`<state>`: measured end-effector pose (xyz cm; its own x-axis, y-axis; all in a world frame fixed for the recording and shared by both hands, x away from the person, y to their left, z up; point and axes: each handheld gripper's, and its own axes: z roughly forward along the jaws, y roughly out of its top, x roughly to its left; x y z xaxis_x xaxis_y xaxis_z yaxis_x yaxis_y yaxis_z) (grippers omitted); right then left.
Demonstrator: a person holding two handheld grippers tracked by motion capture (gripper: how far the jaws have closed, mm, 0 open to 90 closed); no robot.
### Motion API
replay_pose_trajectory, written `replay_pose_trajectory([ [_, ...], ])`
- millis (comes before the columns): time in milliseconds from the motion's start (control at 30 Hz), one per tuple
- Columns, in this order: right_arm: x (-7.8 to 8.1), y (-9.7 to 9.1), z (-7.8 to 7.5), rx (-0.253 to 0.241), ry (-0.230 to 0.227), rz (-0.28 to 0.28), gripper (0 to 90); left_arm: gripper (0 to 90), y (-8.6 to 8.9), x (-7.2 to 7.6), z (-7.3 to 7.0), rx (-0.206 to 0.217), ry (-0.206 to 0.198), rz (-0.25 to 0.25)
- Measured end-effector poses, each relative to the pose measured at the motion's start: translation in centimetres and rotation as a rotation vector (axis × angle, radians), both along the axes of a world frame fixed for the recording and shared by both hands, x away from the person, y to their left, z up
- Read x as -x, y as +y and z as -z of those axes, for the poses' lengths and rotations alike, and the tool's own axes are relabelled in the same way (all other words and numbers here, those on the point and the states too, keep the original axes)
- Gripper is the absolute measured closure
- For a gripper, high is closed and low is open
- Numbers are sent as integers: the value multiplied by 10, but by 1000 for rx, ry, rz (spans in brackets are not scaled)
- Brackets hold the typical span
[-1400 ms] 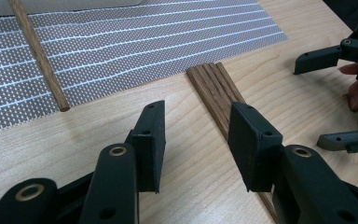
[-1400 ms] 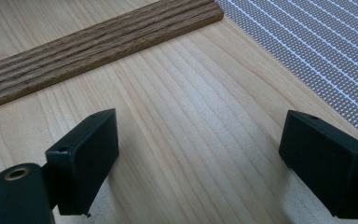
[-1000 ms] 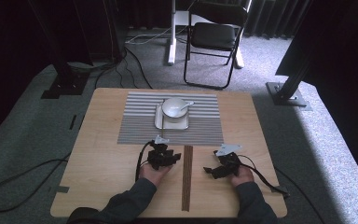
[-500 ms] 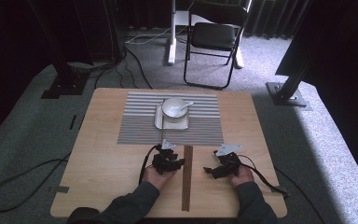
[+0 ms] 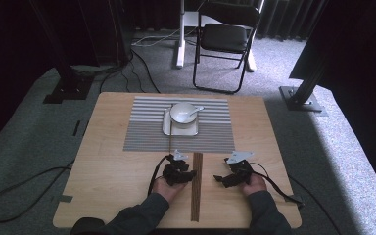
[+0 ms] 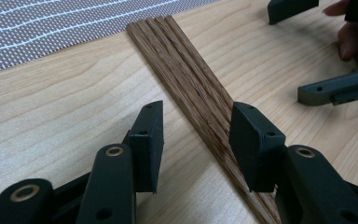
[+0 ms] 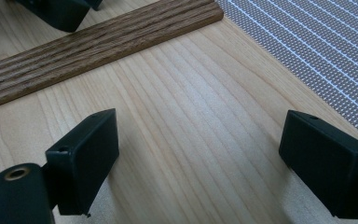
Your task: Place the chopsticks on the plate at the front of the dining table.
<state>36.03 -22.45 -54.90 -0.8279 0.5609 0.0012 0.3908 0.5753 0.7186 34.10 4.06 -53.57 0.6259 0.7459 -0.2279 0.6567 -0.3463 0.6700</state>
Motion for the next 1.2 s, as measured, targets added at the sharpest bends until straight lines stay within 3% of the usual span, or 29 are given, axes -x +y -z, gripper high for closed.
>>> replay_pose_trajectory([
  [833,0,0,0,0,0,0,113,627,-4,6,-2,-60,-19,3],
  [1200,0,0,0,0,0,0,113,627,-5,9,-4,-87,-7,9],
])
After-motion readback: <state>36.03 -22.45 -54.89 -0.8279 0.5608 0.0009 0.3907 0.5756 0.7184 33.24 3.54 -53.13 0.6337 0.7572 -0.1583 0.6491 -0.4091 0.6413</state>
